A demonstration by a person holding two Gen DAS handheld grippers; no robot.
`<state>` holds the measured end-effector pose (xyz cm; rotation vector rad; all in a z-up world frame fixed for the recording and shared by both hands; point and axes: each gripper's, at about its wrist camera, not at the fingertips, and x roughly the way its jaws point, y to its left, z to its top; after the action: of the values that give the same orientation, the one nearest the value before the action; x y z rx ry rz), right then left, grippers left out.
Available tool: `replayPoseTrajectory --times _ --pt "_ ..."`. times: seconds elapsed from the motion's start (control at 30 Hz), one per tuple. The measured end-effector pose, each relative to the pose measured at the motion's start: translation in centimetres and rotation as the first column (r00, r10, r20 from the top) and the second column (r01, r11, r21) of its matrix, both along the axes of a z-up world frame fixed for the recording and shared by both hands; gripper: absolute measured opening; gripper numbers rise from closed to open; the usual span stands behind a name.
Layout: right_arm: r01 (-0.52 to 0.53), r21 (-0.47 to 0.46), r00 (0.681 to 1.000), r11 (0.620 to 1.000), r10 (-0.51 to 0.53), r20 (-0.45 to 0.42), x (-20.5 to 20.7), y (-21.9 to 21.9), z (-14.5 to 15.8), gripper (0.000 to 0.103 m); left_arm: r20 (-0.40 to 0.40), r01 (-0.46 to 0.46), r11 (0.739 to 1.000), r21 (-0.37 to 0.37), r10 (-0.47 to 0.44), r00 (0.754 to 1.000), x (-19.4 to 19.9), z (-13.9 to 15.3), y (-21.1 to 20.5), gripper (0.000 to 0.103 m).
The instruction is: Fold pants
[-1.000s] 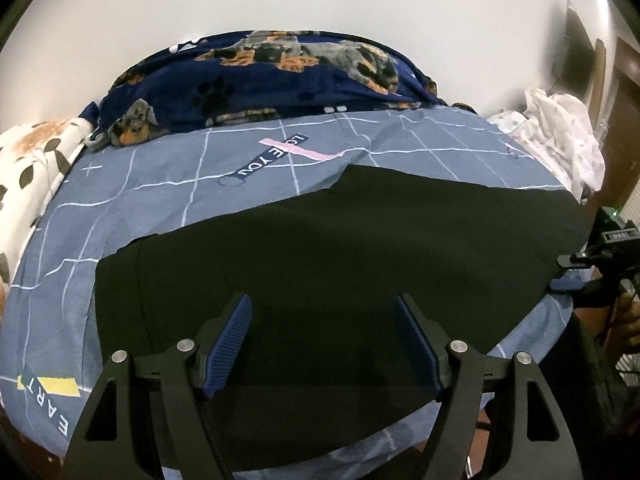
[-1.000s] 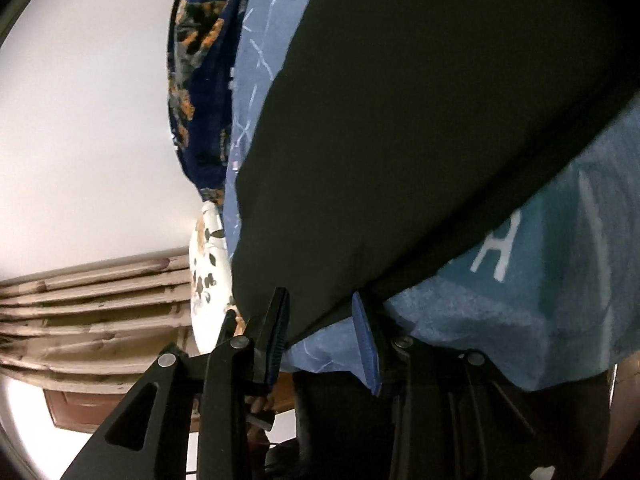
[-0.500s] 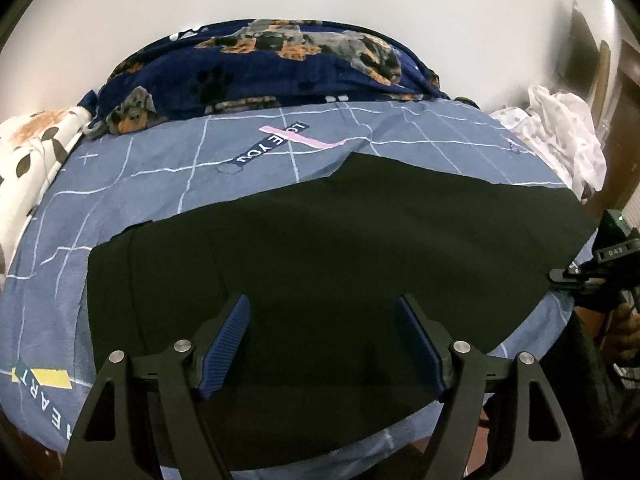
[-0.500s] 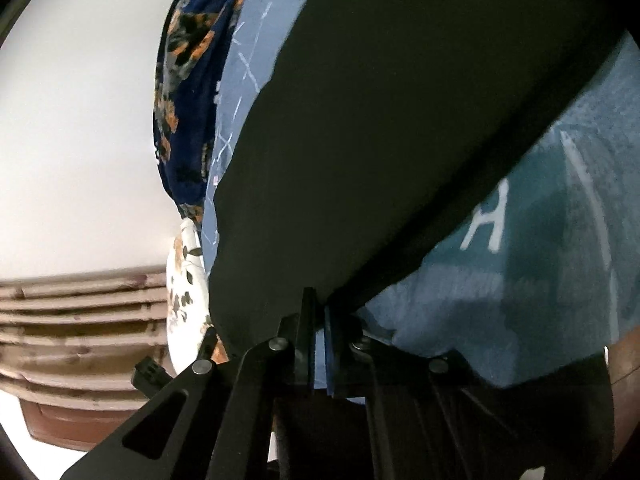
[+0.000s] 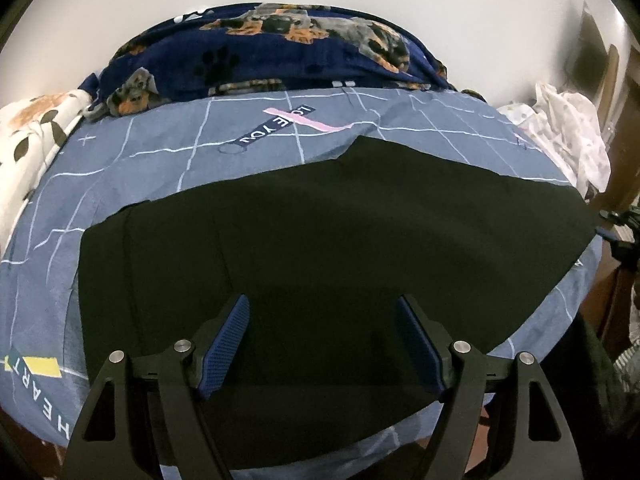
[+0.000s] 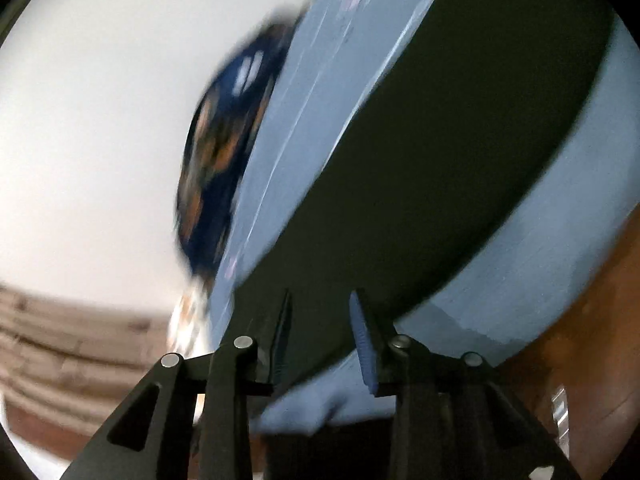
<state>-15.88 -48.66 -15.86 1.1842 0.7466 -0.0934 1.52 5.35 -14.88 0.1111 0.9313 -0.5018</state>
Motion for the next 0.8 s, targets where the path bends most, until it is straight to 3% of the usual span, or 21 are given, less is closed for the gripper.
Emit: replayPoseTrajectory --times 0.07,0.17,0.27,0.47,0.67,0.8 --pt "0.137 -0.03 0.991 0.99 -0.137 -0.008 -2.6 -4.4 -0.3 0.03 0.013 0.003 1.0 0.001 -0.003 1.0 -0.1 0.2 -0.2 0.076" --pt "0.318 -0.032 0.948 0.948 -0.318 -0.016 -6.4 -10.5 -1.4 0.03 0.019 0.009 1.0 -0.014 -0.009 1.0 -0.3 0.7 -0.3 0.076" --pt "0.405 -0.025 0.914 0.914 -0.406 -0.019 -8.7 -14.3 -2.4 0.03 0.003 0.001 1.0 -0.012 -0.001 1.0 -0.2 0.7 -0.6 0.076" --pt "0.395 -0.002 0.919 0.919 -0.395 -0.015 -8.1 -16.3 -3.8 0.034 0.001 -0.007 1.0 0.011 0.007 1.0 -0.3 0.6 -0.8 0.076" --pt "0.393 0.007 0.919 0.919 -0.393 -0.017 -7.3 -16.0 -3.9 0.046 -0.007 -0.016 1.0 0.016 0.016 1.0 -0.1 0.2 -0.8 0.076" --pt "0.333 0.123 0.94 0.935 -0.34 0.035 -6.3 -14.9 -4.9 0.046 -0.016 -0.025 1.0 0.017 0.025 1.0 0.2 -0.1 -0.5 0.076"
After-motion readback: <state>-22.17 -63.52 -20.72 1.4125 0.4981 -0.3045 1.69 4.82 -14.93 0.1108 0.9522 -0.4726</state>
